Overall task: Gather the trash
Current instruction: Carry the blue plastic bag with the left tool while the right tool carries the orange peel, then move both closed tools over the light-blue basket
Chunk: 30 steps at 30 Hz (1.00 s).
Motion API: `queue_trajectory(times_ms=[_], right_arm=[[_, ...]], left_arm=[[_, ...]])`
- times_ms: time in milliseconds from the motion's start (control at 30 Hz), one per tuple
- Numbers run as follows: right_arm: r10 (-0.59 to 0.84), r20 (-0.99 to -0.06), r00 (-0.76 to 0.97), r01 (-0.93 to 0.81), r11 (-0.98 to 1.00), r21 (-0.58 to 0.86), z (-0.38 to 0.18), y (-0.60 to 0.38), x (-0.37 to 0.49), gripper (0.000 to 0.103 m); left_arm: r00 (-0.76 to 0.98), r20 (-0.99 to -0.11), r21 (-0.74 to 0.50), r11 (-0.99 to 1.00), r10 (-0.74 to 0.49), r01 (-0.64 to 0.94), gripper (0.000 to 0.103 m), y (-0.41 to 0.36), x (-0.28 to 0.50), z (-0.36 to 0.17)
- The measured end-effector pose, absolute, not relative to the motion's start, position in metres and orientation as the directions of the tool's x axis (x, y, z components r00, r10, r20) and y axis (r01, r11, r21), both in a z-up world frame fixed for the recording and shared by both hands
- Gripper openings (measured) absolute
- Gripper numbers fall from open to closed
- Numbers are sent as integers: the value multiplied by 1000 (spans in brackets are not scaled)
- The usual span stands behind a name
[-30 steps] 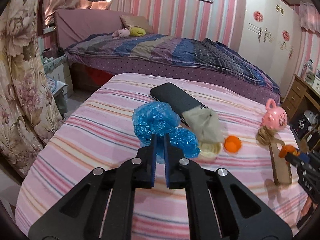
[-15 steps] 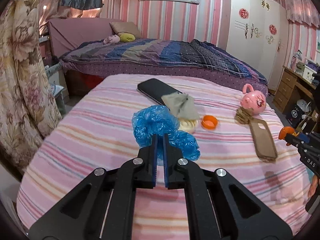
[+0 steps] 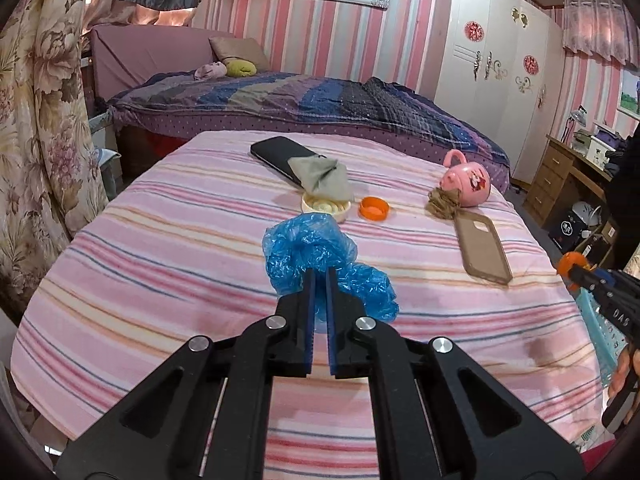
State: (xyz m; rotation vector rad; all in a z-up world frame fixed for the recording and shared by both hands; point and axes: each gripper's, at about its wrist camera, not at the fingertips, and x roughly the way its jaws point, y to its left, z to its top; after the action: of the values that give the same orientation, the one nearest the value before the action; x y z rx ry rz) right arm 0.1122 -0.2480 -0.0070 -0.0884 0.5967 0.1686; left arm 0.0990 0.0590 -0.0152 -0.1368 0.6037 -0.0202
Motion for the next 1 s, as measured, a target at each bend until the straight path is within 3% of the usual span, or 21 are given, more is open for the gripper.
queue_trajectory(times_ms=[433, 1000], right_arm=[[68, -541, 838, -93, 995, -19, 2, -314, 93, 23], [-133, -552, 823, 153, 988, -11, -4, -446, 54, 23]], left_arm=[[835, -539, -111, 992, -111, 60, 3, -6, 95, -5], [811, -507, -133, 956, -292, 261, 2, -128, 97, 4]])
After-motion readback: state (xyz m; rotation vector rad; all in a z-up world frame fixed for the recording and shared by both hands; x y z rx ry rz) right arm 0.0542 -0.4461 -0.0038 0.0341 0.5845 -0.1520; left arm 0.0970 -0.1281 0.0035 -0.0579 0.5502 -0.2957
